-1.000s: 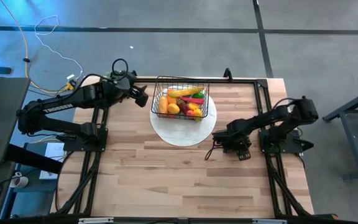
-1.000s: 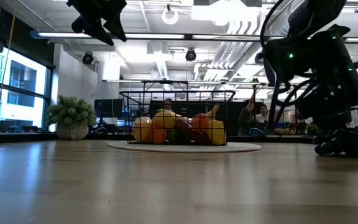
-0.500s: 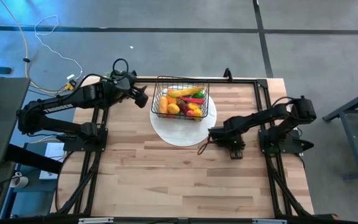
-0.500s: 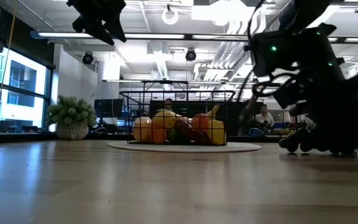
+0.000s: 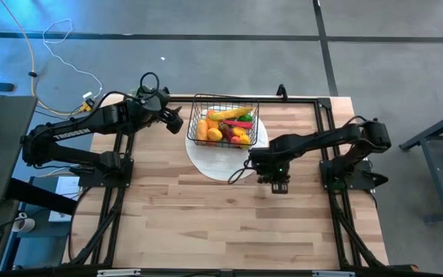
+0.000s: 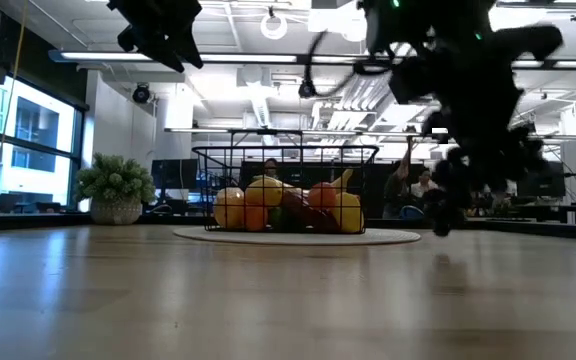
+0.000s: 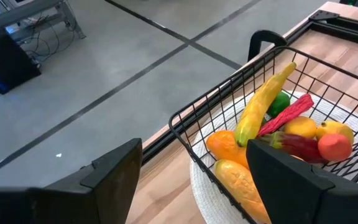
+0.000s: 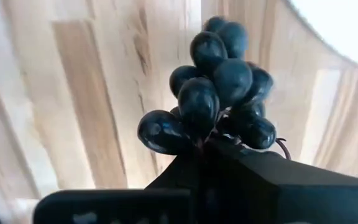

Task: Build produce basket
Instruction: Put the grapes into the wire basket

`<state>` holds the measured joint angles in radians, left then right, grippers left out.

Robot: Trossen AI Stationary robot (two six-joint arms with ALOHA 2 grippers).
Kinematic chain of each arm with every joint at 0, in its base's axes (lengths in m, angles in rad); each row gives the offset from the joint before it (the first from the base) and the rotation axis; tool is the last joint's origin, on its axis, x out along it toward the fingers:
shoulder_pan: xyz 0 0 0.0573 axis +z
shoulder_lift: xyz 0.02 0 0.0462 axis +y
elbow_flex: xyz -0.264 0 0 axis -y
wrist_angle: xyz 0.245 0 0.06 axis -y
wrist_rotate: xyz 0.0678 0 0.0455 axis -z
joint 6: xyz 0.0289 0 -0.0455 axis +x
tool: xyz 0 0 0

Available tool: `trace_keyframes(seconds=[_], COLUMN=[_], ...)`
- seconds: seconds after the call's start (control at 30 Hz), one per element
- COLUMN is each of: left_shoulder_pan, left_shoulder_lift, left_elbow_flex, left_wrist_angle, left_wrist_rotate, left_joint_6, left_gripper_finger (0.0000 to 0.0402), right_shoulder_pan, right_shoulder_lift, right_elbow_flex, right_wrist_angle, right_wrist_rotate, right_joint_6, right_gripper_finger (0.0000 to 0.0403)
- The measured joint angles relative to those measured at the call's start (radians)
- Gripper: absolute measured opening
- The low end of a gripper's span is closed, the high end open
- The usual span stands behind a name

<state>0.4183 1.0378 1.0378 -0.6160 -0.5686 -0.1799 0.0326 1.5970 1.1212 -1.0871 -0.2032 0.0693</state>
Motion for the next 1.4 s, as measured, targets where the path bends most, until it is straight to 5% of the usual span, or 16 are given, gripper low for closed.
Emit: trace_keyframes(seconds=[0.37,0.7,1.1,1.4], left_shoulder_pan=[0.000,0.000,0.000,0.000], left_shoulder_lift=[0.000,0.000,0.000,0.000], left_elbow_flex=[0.000,0.000,0.000,0.000], left_wrist_angle=[0.000,0.000,-0.005,-0.008], left_wrist_rotate=[0.018,0.018,0.026,0.031], left_joint_6=[-0.001,-0.035,-0.107,-0.106], left_gripper_finger=[0.0280,0.0280,0.0280,0.0280], right_shoulder_pan=[-0.026,-0.180,-0.341,-0.369], right_shoulder_lift=[0.000,-0.002,0.057,0.204], right_elbow_flex=[0.275,0.524,0.532,0.531], right_wrist_angle=[-0.093,-0.102,0.171,0.155], right_wrist_rotate=[0.049,0.181,0.114,0.112], right_joint_6=[-0.061,-0.312,-0.555,-0.816], right_gripper_finger=[0.0000,0.0000,0.0000,0.0000])
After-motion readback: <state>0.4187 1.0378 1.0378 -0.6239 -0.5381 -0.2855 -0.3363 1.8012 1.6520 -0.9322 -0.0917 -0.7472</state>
